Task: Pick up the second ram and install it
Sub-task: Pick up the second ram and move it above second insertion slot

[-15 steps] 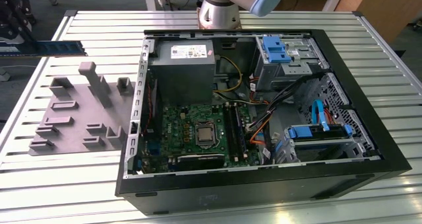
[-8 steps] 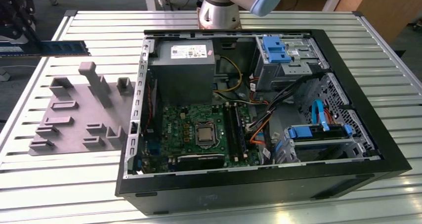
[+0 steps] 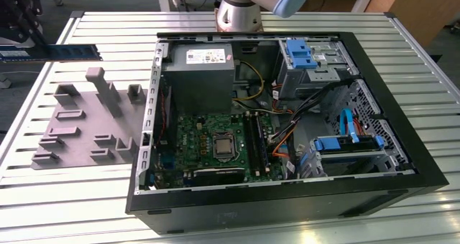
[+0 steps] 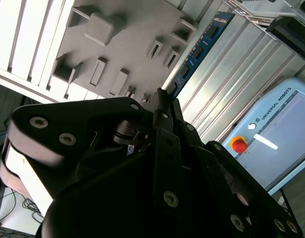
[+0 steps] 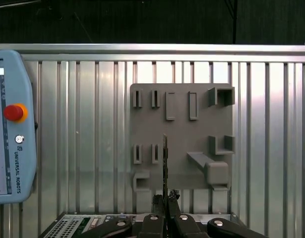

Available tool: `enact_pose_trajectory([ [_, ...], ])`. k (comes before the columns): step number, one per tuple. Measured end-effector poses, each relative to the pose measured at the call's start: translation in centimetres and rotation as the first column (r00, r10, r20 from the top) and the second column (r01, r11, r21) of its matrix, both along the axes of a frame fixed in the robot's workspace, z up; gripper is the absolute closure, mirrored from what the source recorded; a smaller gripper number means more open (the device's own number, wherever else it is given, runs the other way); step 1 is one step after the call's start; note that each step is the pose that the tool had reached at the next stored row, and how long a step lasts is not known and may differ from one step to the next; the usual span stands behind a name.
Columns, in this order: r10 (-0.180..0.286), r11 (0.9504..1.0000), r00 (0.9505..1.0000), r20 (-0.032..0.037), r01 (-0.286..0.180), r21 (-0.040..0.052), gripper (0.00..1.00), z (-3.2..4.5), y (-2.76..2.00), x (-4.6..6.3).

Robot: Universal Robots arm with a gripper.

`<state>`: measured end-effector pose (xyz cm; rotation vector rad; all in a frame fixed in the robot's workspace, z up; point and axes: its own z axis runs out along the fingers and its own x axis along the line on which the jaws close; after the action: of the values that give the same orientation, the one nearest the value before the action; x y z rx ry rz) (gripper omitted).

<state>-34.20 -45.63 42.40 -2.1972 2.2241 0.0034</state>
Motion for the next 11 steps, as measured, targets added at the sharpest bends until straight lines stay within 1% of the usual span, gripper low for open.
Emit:
enact_pose_trajectory([
  [11, 0.000, 1.0000, 1.0000, 0.0000, 0.000, 0.0000, 0.86, 0.00, 0.00, 0.57],
])
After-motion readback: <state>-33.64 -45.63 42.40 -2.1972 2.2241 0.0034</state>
